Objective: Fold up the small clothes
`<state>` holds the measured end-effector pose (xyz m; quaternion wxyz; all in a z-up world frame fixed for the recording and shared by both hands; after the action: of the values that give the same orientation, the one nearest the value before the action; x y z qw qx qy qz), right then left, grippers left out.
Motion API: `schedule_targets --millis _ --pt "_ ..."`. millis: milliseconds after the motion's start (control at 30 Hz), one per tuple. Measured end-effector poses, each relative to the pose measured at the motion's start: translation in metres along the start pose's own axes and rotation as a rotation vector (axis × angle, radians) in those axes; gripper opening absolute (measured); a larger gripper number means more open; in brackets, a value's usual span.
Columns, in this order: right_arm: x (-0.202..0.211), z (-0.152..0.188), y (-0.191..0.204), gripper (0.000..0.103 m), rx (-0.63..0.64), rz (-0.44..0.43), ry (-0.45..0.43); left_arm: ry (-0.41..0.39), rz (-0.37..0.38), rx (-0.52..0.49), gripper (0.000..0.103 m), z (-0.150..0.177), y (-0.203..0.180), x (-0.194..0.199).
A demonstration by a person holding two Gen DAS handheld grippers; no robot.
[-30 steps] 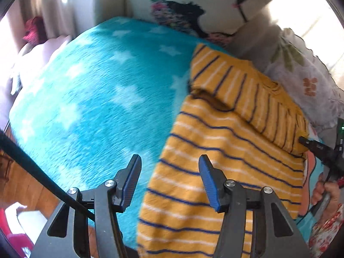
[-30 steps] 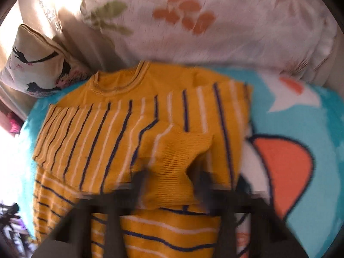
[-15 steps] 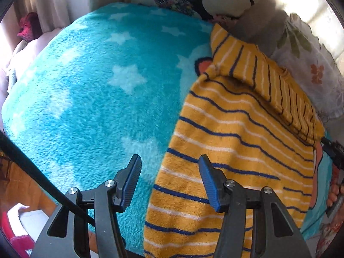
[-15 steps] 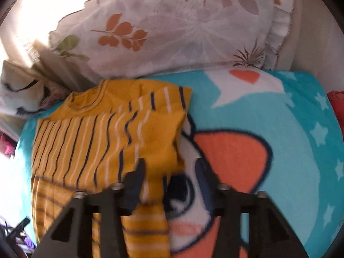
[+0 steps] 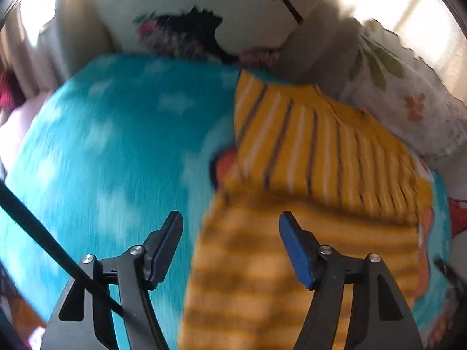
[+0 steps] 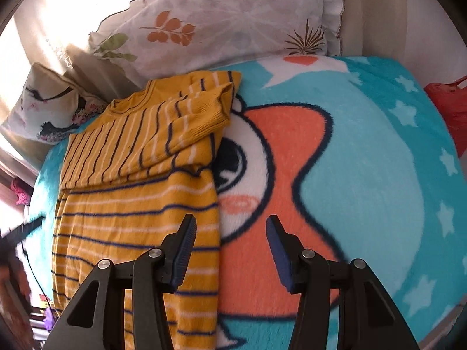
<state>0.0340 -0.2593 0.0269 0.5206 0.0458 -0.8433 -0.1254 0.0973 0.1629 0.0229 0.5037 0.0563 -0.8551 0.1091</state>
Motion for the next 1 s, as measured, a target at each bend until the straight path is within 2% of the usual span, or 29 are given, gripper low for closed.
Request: schedule_targets --millis 67,167,200,233,267,333,400,533,600,633,667,733,800,933,1000 --pt "0.002 0.01 0.005 0.054 -0.006 0.034 0.006 0.009 0.017 0.002 0.067 -0.031 -0.001 -0.025" --pt "0.0 0.023 0.009 0.054 -0.028 0.092 0.026 0.035 0.046 -0.013 0.067 -0.053 -0.004 -0.049" --pt "-0.001 0.025 0.009 0.054 -0.038 0.102 0.032 0.071 0.081 -0.046 0.049 -0.059 -0.011 -0.062" --pt "-0.002 0.029 0.01 0.054 -0.054 0.116 0.039 0.112 0.099 -0.082 0.007 -0.059 -0.016 -0.07" --pt "-0.005 0.032 0.01 0.054 -0.079 0.135 0.047 0.144 0.08 -0.123 0.009 -0.059 -0.019 -0.076" --pt "-0.005 0.035 0.009 0.054 -0.117 0.16 0.046 0.108 0.038 -0.178 0.007 -0.063 -0.021 -0.074" --pt "-0.003 0.036 0.008 0.054 -0.156 0.19 0.031 0.098 0.032 -0.195 0.007 -0.067 -0.019 -0.074" --pt "-0.003 0.036 0.001 0.054 -0.223 0.229 0.02 0.098 0.105 -0.181 0.011 -0.07 -0.012 -0.072" --pt "-0.005 0.038 -0.004 0.054 -0.27 0.215 0.027 0.099 0.144 -0.154 0.013 -0.067 -0.002 -0.066" --pt "-0.007 0.039 -0.006 0.054 -0.284 0.203 0.031 0.1 0.164 -0.135 0.017 -0.063 0.005 -0.06" --pt "-0.01 0.041 -0.01 0.054 -0.309 0.175 0.039 0.105 0.179 -0.125 0.02 -0.059 0.009 -0.058" --pt "-0.015 0.045 -0.013 0.054 -0.336 0.13 0.058 0.127 0.234 -0.077 0.038 -0.043 0.022 -0.048" --pt "-0.021 0.05 -0.015 0.055 -0.356 0.068 0.073 0.151 0.274 -0.042 0.039 -0.03 0.029 -0.044" --pt "-0.022 0.048 -0.016 0.061 -0.346 -0.056 0.084 0.231 0.372 0.047 0.039 0.02 0.038 -0.041" --pt "-0.025 0.049 -0.015 0.061 -0.353 -0.173 0.109 0.221 0.396 0.067 0.039 0.038 0.04 -0.035"
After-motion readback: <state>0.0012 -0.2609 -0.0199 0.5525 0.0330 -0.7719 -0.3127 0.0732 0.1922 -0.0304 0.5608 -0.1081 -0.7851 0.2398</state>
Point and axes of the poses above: each gripper's, at about its wrist camera, not at the fingertips, and x roughly against the way its jaws point, y to its left, z to its underside, the point moved 4 cm from there along -x, roughly the way its jaws point, and after that the axes turned 1 degree about y, right-handed, at the moved point
